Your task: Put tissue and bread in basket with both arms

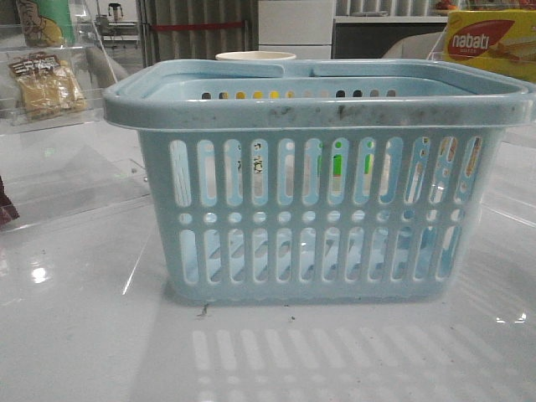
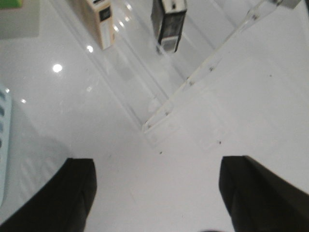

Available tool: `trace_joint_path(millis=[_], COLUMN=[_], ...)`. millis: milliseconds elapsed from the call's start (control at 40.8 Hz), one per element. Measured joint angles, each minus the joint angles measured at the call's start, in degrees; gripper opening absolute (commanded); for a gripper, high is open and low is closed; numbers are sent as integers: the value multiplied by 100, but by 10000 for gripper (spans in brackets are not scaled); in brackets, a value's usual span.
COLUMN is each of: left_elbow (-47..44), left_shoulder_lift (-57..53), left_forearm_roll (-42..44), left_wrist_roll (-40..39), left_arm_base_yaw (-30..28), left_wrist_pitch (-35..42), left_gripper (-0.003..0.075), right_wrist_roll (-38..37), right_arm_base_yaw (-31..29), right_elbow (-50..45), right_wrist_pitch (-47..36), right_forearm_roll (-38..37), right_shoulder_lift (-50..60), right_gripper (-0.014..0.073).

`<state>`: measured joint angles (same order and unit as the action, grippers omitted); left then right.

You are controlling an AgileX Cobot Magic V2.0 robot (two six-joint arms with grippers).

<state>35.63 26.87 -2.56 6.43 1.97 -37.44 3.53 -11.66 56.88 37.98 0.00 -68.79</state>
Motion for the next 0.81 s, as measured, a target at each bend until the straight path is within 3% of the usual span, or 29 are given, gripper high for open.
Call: trace_joint_path(millis=[416,808], left_elbow=[0,0], left_shoulder_lift=[0,0], left_forearm_roll=[0,0], left_wrist_roll=[0,0], left_arm_base_yaw=[0,0], left_wrist_pitch=[101,101], left_gripper=[475,475], right_wrist_roll=[-2,-12], right_arm_base_yaw=[-204,-170], right_elbow=[1976,2758], right_wrist_pitch=[-98,-270], right_forearm_roll=[58,547], right_shoulder_lift=[-2394,-3645], right_gripper=[624,604])
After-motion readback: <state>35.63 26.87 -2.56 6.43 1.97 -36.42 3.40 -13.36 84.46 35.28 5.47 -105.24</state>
